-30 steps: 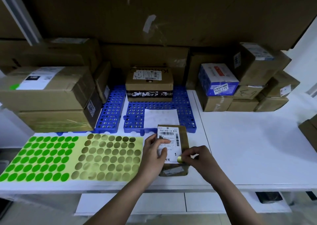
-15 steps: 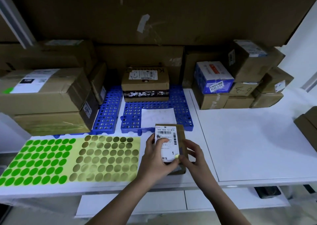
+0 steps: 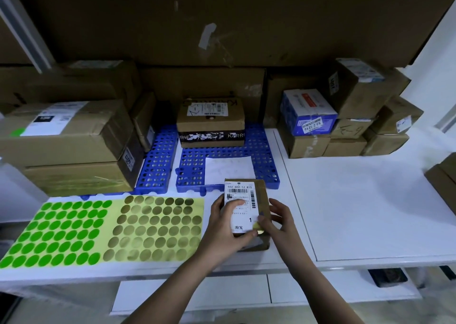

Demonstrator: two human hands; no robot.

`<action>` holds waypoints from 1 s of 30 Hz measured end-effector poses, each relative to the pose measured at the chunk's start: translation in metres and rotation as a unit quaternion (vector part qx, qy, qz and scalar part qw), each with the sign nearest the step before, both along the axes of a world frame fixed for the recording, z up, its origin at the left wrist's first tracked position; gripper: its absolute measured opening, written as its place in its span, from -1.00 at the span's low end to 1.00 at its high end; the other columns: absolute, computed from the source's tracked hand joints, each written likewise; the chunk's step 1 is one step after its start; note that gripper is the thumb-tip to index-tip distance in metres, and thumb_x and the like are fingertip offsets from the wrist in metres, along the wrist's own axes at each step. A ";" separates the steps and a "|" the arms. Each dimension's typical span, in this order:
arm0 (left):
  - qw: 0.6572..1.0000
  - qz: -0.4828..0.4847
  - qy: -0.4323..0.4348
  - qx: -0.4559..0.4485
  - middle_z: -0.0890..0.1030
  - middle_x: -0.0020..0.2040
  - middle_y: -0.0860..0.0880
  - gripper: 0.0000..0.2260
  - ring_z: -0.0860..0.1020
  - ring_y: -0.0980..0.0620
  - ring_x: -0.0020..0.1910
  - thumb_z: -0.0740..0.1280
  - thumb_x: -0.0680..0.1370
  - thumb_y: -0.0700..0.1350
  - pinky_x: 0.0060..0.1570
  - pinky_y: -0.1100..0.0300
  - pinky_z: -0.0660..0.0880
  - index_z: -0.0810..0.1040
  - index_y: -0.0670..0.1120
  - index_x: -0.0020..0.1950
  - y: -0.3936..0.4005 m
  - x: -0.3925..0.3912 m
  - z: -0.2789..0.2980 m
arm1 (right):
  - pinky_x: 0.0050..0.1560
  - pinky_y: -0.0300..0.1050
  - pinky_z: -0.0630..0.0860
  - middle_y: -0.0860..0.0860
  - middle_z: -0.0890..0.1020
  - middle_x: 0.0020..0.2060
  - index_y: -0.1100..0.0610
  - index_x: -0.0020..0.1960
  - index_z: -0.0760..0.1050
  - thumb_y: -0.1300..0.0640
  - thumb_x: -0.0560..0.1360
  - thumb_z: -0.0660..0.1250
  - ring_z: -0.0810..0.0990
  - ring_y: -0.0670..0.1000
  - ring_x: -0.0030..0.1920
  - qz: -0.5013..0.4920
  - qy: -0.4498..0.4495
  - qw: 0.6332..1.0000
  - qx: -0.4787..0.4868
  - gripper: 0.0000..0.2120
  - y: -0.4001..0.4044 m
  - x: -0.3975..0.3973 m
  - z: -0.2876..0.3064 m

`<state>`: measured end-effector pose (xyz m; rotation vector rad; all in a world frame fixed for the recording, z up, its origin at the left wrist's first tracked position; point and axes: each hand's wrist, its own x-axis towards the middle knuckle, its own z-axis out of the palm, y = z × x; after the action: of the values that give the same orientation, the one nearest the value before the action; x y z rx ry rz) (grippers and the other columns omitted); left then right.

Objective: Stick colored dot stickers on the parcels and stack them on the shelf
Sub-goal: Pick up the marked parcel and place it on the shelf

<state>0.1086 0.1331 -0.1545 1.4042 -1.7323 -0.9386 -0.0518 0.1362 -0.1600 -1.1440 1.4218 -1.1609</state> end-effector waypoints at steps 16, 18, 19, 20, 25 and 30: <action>1.000 -0.025 0.006 0.009 0.15 0.38 0.05 -0.43 0.08 0.63 0.20 0.47 0.39 -0.17 0.07 0.70 0.12 0.34 0.04 0.34 -0.002 0.004 0.003 | -0.10 -0.38 0.52 -0.15 0.46 0.26 -0.07 0.39 0.29 0.05 0.43 0.48 0.45 -0.20 0.25 0.086 0.002 0.996 0.013 -0.40 0.010 -0.014 0.003; 0.999 -0.027 0.012 0.013 0.16 0.37 0.04 -0.44 0.06 0.65 0.19 0.47 0.40 -0.19 0.06 0.70 0.13 0.35 0.02 0.34 -0.002 0.004 0.002 | -0.11 -0.32 0.53 -0.12 0.45 0.29 -0.06 0.39 0.29 0.03 0.39 0.50 0.45 -0.17 0.26 0.086 0.022 0.996 -0.008 -0.35 0.010 -0.014 0.000; 0.999 -0.030 0.015 0.015 0.17 0.37 0.04 -0.45 0.07 0.64 0.20 0.46 0.40 -0.20 0.07 0.69 0.15 0.36 0.03 0.34 -0.002 0.004 0.003 | -0.12 -0.31 0.53 -0.11 0.46 0.29 -0.05 0.39 0.30 -0.02 0.35 0.49 0.46 -0.16 0.26 0.082 0.033 0.996 -0.016 -0.33 0.011 -0.013 0.000; 0.999 -0.032 0.022 0.020 0.18 0.36 0.05 -0.47 0.09 0.61 0.22 0.45 0.41 -0.21 0.10 0.66 0.19 0.37 0.05 0.32 -0.003 0.005 0.003 | -0.12 -0.32 0.53 -0.12 0.46 0.29 -0.05 0.38 0.30 -0.05 0.32 0.48 0.46 -0.16 0.25 0.078 0.042 0.996 -0.022 -0.32 0.012 -0.013 -0.002; 0.985 0.044 0.152 0.073 0.40 0.32 0.04 -0.70 0.35 0.18 0.32 0.34 0.52 -0.23 0.29 0.25 0.34 0.47 0.11 0.16 -0.007 0.010 0.009 | -0.06 -0.29 0.49 -0.12 0.53 0.21 -0.12 0.30 0.35 -0.14 0.41 0.33 0.52 -0.11 0.21 0.031 -0.017 0.999 0.004 -0.52 0.012 -0.014 0.001; 0.924 0.159 0.292 0.187 0.48 0.18 0.08 -0.73 0.44 0.10 0.20 0.22 0.61 -0.06 0.12 0.26 0.34 0.36 -0.02 0.30 -0.014 0.011 0.015 | 0.04 -0.11 0.45 0.01 0.55 0.21 0.01 0.31 0.39 -0.06 0.62 0.14 0.53 0.01 0.18 -0.014 -0.073 0.993 0.093 -0.68 -0.008 -0.013 0.006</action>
<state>0.1199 0.1187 -0.1397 1.3879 -0.8837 -1.3740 -0.0648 0.1280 -0.1535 -0.8952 1.4048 -1.0839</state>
